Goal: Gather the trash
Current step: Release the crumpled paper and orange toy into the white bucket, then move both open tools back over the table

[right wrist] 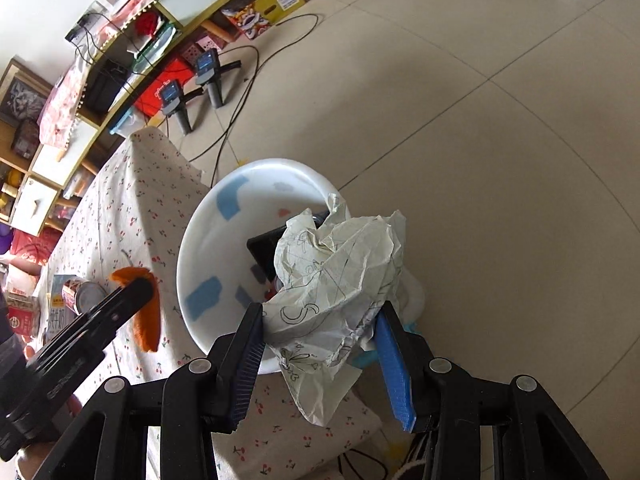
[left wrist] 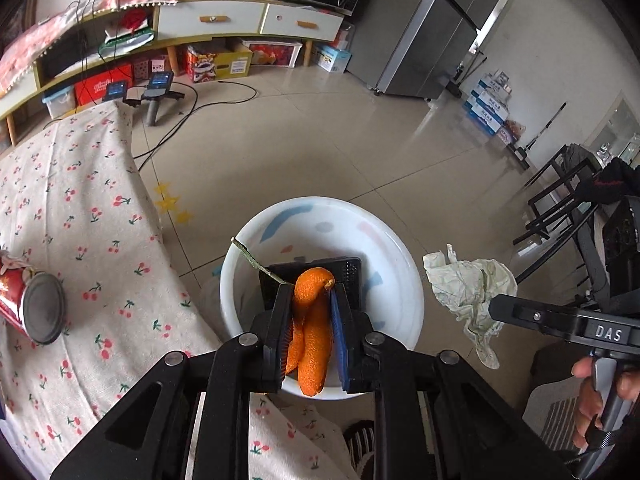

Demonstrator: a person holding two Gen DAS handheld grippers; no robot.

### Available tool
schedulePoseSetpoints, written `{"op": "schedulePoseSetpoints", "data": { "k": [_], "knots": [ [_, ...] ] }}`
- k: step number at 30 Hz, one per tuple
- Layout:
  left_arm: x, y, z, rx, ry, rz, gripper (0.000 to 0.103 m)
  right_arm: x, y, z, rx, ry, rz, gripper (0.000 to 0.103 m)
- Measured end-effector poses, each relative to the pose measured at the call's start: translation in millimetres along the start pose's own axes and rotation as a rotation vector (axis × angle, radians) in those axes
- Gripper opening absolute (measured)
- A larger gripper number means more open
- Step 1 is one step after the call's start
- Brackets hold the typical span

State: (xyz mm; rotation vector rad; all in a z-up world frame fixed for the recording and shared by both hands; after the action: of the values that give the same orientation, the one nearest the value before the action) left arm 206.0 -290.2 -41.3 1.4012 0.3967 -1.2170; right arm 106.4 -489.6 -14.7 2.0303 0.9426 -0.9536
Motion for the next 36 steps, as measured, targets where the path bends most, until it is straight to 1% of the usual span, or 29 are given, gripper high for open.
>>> {"op": "schedulePoseSetpoints", "data": {
  "k": [3, 4, 5, 7, 8, 9, 11, 12, 13, 15, 17, 19, 27, 30, 31, 33, 34, 35, 36],
  "knots": [
    [12, 2, 2, 0.027, 0.023, -0.01, 0.021, 2, 1, 0, 0.009, -0.002, 0.002, 0.048],
    [16, 2, 2, 0.038, 0.04, -0.031, 0.025, 2, 1, 1, 0.014, -0.001, 0.003, 0.048],
    [19, 2, 0, 0.04, 0.062, -0.05, 0.03, 2, 2, 1, 0.018, -0.002, 0.003, 0.048],
    [18, 1, -5, 0.029, 0.083, -0.059, 0.06, 5, 2, 0, 0.024, -0.007, 0.004, 0.048],
    [15, 0, -8, 0.022, 0.088, -0.053, 0.065, 6, 3, -1, 0.026, -0.008, 0.004, 0.048],
    [11, -2, -11, 0.016, 0.092, -0.046, 0.07, 7, 4, -1, 0.028, -0.008, 0.003, 0.048],
    [2, -5, -18, 0.011, 0.094, -0.04, 0.07, 8, 4, -4, 0.03, -0.007, 0.003, 0.048],
    [-2, -7, -21, 0.008, 0.101, -0.036, 0.072, 9, 5, -5, 0.029, -0.008, 0.001, 0.048],
    [-7, -10, -25, 0.01, 0.113, -0.032, 0.079, 11, 5, -7, 0.029, -0.01, -0.004, 0.048],
    [-16, -17, -31, 0.027, 0.143, -0.025, 0.085, 17, 6, -10, 0.029, -0.015, -0.013, 0.048],
    [-25, -24, -39, 0.044, 0.167, -0.019, 0.085, 22, 7, -14, 0.026, -0.021, -0.022, 0.048],
    [-35, -31, -48, 0.043, 0.181, -0.014, 0.09, 27, 8, -19, 0.024, -0.023, -0.028, 0.048],
    [-73, -52, -96, -0.02, 0.216, -0.013, 0.097, 44, 9, -41, -0.021, -0.039, -0.043, 0.049],
    [-85, -58, -113, -0.046, 0.232, -0.002, 0.098, 49, 9, -47, -0.02, -0.048, -0.047, 0.051],
    [-89, -60, -119, -0.053, 0.236, 0.0, 0.098, 50, 11, -48, -0.018, -0.055, -0.048, 0.052],
    [-95, -64, -129, -0.067, 0.24, -0.005, 0.098, 52, 12, -53, -0.012, -0.062, -0.054, 0.066],
    [-98, -66, -135, -0.077, 0.246, -0.006, 0.098, 53, 13, -55, -0.014, -0.056, -0.051, 0.078],
    [-100, -68, -141, -0.088, 0.249, -0.005, 0.098, 52, 13, -58, -0.017, -0.048, -0.047, 0.08],
    [-103, -69, -147, -0.101, 0.249, -0.005, 0.098, 52, 13, -61, -0.022, -0.042, -0.046, 0.08]
  ]
}}
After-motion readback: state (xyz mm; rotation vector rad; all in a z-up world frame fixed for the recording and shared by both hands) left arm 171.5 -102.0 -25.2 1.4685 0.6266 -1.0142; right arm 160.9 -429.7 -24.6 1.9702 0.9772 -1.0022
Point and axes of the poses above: each gripper's, at about its wrist camera, not at the fingertips, and x roughly the way its jaws point, z to its right, y to its top, the point moved 1 cm from there along x, roughly the way its jaws point, and after that the axes turned 5 degrees about y, right-handed, at the moved point
